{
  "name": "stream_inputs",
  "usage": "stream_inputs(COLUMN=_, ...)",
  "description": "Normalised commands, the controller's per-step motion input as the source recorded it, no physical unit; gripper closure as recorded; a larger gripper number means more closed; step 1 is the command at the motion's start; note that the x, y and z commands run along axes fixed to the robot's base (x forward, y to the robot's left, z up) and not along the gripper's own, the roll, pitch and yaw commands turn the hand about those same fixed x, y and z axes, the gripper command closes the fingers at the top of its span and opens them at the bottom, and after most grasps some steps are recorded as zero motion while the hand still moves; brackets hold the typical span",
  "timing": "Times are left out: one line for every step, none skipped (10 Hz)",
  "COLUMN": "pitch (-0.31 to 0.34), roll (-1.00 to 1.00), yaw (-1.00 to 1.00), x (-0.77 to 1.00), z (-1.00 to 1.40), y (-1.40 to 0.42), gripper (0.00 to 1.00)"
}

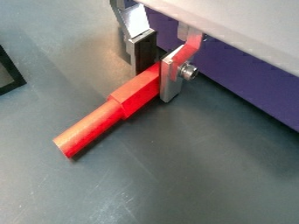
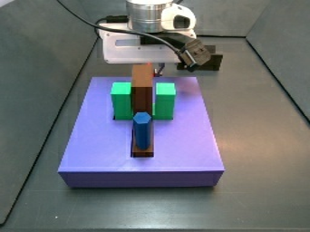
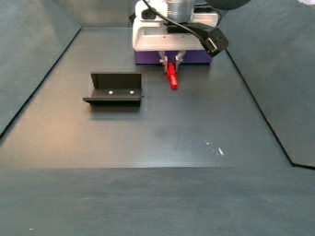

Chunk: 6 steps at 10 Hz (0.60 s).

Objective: Pick up the red object. Move up. Place the red object on the fixture. Regrasp the red object. Move to above the board. Insert the red object.
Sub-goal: Pick up the red object.

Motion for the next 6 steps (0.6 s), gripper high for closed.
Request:
stream_inputs(pitch=0.0, roll=0.0, yaw=0.0, x=0.0, z=0.0, y=0.0, gripper=1.0)
stream_inputs(pitch=0.0, roll=0.0, yaw=0.0, x=0.0, z=0.0, y=0.0, gripper=1.0)
stream_inputs(pitch=0.0, roll=0.0, yaw=0.0, x=0.0, z=0.0, y=0.0, gripper=1.0)
stream_inputs(pitch=0.0, roll=0.0, yaw=0.0, x=0.0, z=0.0, y=0.0, gripper=1.0)
stream_inputs(pitch=0.0, roll=0.0, yaw=0.0, x=0.0, z=0.0, y=0.0, gripper=1.0)
stream_inputs(pitch=0.0, roll=0.0, yaw=0.0, x=0.0, z=0.0, y=0.0, gripper=1.0)
